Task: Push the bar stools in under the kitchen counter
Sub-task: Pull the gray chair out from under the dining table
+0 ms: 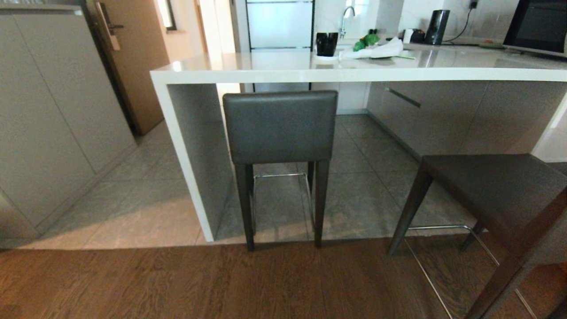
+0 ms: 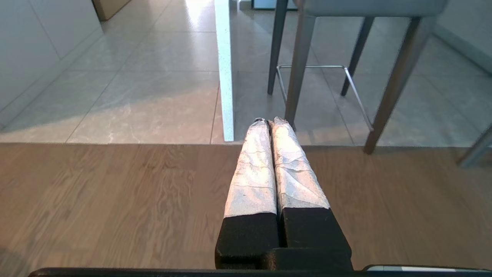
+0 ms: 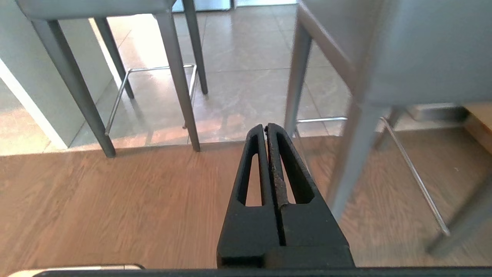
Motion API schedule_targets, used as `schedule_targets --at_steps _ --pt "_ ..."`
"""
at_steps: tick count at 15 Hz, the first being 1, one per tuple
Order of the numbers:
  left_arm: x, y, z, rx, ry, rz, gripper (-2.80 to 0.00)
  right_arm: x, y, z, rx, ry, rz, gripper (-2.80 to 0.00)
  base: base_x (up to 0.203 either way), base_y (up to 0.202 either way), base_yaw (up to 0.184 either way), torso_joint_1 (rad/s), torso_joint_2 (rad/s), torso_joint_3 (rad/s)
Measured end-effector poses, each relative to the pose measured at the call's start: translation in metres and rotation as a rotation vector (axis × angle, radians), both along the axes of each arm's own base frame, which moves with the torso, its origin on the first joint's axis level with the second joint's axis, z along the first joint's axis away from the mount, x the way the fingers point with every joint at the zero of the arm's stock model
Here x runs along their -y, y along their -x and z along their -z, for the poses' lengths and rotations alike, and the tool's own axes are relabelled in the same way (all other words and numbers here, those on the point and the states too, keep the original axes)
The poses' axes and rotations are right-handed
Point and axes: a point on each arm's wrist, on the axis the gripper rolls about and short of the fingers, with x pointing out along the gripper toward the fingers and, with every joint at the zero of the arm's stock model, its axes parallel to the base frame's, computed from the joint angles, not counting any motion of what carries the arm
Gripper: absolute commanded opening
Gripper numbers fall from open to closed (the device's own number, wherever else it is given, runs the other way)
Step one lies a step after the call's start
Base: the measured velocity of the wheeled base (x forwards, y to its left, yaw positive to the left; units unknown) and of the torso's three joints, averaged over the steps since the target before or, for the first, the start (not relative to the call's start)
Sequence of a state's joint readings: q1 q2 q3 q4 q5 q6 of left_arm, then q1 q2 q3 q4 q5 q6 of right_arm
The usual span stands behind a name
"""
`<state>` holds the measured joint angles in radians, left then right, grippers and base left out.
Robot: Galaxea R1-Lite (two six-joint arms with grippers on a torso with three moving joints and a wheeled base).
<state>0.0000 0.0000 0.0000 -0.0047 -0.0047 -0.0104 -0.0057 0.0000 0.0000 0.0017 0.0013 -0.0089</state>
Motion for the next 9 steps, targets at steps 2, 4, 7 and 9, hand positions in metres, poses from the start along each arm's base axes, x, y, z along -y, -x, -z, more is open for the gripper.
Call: schedule_targets --at_steps 2,4,7,9 --pt "0.0 0.0 0.0 0.0 0.001 0.0 -2.8 0.0 0.0 0.0 0.0 0.0 0.001 -2.8 0.195 0.0 0.001 0.003 0.0 0.005" --pt "0.0 0.0 0.0 0.0 0.0 0.0 -2.8 0.0 0.0 0.0 0.0 0.0 0.0 -2.8 0.193 0.0 0.002 0.003 0.0 0.001" --pt "0.0 0.0 0.0 0.0 0.001 0.0 -2.8 0.0 0.0 0.0 0.0 0.0 0.0 -2.8 0.197 0.0 0.001 0.0 0.01 0.001" --pt "0.0 0.0 0.0 0.0 0.001 0.0 -2.8 0.0 0.0 0.0 0.0 0.0 0.0 -2.8 0.194 0.0 0.003 0.003 0.0 0.001"
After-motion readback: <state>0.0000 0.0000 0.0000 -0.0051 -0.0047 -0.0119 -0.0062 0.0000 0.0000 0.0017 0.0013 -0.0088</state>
